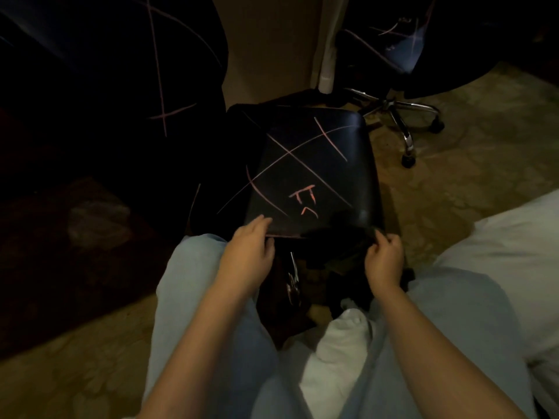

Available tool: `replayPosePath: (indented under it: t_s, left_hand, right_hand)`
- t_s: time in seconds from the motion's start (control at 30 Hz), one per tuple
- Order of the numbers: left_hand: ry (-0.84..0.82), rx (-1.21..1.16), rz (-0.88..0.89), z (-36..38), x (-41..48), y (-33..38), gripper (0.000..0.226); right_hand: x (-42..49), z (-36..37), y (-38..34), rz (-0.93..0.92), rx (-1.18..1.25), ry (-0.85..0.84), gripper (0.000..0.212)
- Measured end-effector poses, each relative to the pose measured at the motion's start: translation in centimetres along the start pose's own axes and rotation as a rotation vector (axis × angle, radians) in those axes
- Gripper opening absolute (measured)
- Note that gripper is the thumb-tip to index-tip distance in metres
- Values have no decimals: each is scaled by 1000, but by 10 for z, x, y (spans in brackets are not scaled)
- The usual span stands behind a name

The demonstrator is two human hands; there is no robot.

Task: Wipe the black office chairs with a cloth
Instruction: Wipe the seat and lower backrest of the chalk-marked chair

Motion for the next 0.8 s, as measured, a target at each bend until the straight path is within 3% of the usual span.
replayPosePath:
  t_s: [0.1,0.17,0.3,0.53,0.7,0.8]
  left_hand:
    - [-30,109,44,-13,13,-3,45]
    - [-36,147,54,-18,20,-9,44]
    - [9,98,-8,-25,22,-19,40]
    - [37,116,-50,-25,15,-29,36]
    - [79,90,-93,-28,13,-35,34]
    - [85,65,-101,-27,15,-33,34]
  right_hand:
    - [1,-12,44,222,130,40,40]
    - [-1,-14,45,237,172,87,38]
    - [0,7,-24,-22,106,58,36]
    - [-11,80,-124,-427,-172,-204,38]
    - [-6,79,-114,-446,-479,-328,47]
    - [2,64,-98,-352,-530,-284,48]
Point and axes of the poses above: each hand's wrist, its own x-axis towards the middle knuckle, its own z-axis out of the palm, y = z × x, the point moved 8 cm from there along x, towards the middle knuckle, and after that the axes turned 11 degrees about -y, right-handed, at the moved point
